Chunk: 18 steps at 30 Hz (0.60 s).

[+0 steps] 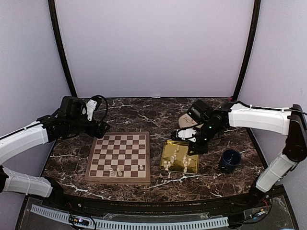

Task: Set up the chess pieces on the board
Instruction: Pick up the pawn from the storage box.

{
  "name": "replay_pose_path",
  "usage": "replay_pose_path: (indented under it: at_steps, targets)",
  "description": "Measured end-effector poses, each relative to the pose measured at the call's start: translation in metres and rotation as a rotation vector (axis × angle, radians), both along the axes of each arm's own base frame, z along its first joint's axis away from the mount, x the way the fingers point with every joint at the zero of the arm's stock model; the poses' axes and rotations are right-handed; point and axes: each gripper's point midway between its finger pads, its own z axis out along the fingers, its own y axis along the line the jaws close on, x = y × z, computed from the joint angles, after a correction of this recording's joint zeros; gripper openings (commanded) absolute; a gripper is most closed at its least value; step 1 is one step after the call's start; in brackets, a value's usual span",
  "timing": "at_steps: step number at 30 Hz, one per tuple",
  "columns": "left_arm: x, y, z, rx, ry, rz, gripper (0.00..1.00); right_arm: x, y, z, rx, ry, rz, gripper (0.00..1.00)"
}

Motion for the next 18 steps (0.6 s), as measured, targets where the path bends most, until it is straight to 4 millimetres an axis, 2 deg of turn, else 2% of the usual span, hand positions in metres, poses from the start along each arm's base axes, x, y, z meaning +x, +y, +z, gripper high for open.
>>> replay_pose_path:
  at_steps: [8,14,18]
  targets:
    - [0.003,0.002,-0.008,0.010,0.025,0.025,0.99,-0.017,-0.015,-0.026,-0.056,0.050,0.037,0.33]
    - [0.010,0.003,-0.028,0.059,0.104,0.056,0.99,-0.036,-0.004,-0.030,-0.038,0.076,0.125,0.33]
    - [0.007,0.003,-0.016,0.035,0.069,0.048,0.99,-0.056,0.004,-0.040,-0.064,0.094,0.195,0.31]
